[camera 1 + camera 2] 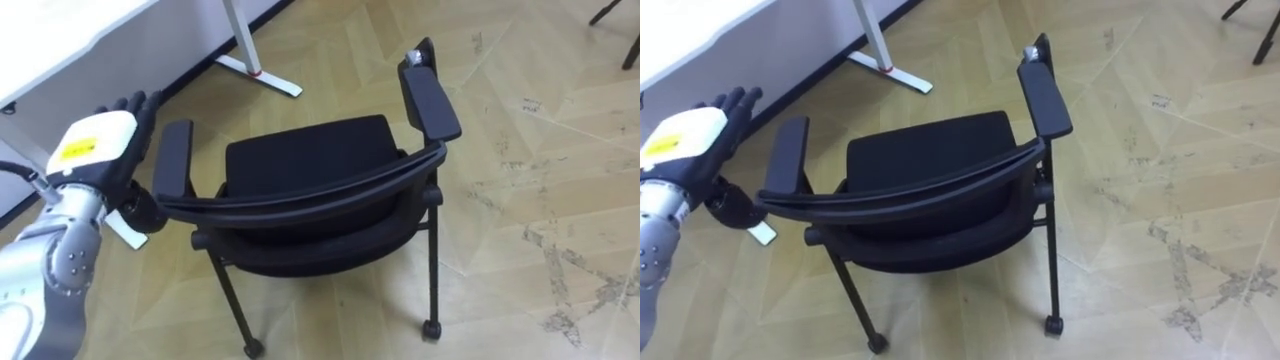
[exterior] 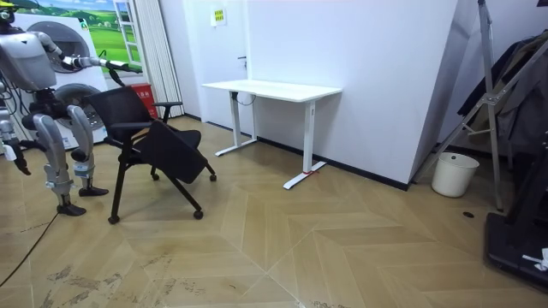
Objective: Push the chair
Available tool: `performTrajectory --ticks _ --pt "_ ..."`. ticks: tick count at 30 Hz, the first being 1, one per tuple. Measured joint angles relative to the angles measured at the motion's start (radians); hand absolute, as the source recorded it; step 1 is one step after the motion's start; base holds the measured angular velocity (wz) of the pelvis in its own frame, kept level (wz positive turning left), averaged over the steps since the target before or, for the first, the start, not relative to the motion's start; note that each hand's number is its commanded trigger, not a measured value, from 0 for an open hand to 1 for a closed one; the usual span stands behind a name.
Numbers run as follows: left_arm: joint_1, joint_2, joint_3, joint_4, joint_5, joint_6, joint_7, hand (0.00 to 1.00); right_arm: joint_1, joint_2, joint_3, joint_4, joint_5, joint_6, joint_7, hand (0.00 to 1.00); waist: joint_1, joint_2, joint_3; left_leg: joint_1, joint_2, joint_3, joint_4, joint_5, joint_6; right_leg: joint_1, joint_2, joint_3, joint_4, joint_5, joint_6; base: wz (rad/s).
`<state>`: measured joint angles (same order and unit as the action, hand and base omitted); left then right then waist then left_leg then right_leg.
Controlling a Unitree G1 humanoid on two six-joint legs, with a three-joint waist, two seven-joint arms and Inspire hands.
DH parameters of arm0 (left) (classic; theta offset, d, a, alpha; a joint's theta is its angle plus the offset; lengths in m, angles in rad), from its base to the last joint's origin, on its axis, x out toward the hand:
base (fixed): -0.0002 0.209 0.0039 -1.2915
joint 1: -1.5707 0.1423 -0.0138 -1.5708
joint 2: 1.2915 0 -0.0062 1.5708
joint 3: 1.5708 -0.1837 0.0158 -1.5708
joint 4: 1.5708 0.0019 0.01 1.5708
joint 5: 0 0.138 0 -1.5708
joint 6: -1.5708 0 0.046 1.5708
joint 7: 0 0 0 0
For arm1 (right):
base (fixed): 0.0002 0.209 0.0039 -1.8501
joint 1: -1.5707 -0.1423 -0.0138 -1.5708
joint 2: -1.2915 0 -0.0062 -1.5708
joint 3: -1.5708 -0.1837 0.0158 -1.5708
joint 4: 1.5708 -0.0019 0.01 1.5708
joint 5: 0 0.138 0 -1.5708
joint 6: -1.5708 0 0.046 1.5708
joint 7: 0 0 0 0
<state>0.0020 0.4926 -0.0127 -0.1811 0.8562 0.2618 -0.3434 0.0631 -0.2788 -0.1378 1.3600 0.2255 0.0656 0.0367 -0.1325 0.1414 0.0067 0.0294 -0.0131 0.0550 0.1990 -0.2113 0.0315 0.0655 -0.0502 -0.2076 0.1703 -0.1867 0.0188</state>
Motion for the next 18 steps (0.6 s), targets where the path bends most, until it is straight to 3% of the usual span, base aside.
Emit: performTrajectory --ticks 4,6,7,8,11,15,18 --pt "0.0 0.007 0.0 -0.059 -0.002 0.017 -0.089 0.0 -0.003 -0.001 -0.005 -0.002 0.001 0.0 0.007 0.0 0.0 -0.001 0.0008 0.005 0.001 0.001 0.0 0.0 0.0 -0.001 0.0 0.01 -0.001 0.0 0.0 -0.06" --pt "-0.005 0.023 0.0 -0.088 -0.019 0.02 -0.116 0.0 -0.007 -0.001 -0.004 -0.004 0.006 0.0 0.009 0.0 0.001 -0.008 0.0054 0.008 0.001 0.001 -0.001 0.0 0.0 0.001 -0.001 0.011 -0.001 0.0 0.0 -0.02" --pt "-0.015 0.042 -0.003 -0.095 -0.036 0.021 -0.136 0.0 -0.011 -0.001 -0.004 -0.004 0.009 0.001 0.009 0.0 0.0 -0.004 0.0023 0.01 0.001 0.002 0.0 0.0 0.0 0.002 -0.002 0.011 -0.001 0.0 0.0 0.0" --pt "-0.029 0.055 -0.005 -0.095 -0.04 0.025 -0.152 0.0 -0.017 -0.001 -0.004 -0.003 0.009 0.0 0.008 0.0 0.0 -0.009 0.0064 0.009 0.002 0.001 -0.001 0.0 0.0 0.002 -0.003 0.012 -0.001 0.0 0.0 0.0" --pt "-0.044 0.087 -0.031 -0.096 -0.04 0.041 -0.191 0.0 -0.029 -0.001 -0.003 0.0 0.015 0.0 0.003 0.0 0.0 -0.007 0.0047 0.008 0.001 0.001 -0.001 0.0 0.0 0.002 -0.004 0.012 -0.001 -0.001 0.001 0.0" --pt "-0.044 0.091 -0.039 -0.101 -0.04 0.051 -0.247 0.0 -0.033 -0.001 -0.002 0.0 0.032 0.0 -0.013 0.0 0.0 -0.006 0.0046 0.007 0.0 -0.001 0.0 0.0 0.0 0.002 -0.005 0.01 -0.001 -0.002 0.003 0.03" --pt "-0.045 0.11 -0.042 -0.125 -0.058 0.059 -0.262 0.0 -0.033 -0.001 -0.002 0.005 0.055 -0.002 -0.025 0.0 0.002 -0.002 0.0048 0.0 0.0 -0.001 0.001 0.0 0.0 0.002 -0.005 0.007 -0.002 -0.002 0.003 0.05"
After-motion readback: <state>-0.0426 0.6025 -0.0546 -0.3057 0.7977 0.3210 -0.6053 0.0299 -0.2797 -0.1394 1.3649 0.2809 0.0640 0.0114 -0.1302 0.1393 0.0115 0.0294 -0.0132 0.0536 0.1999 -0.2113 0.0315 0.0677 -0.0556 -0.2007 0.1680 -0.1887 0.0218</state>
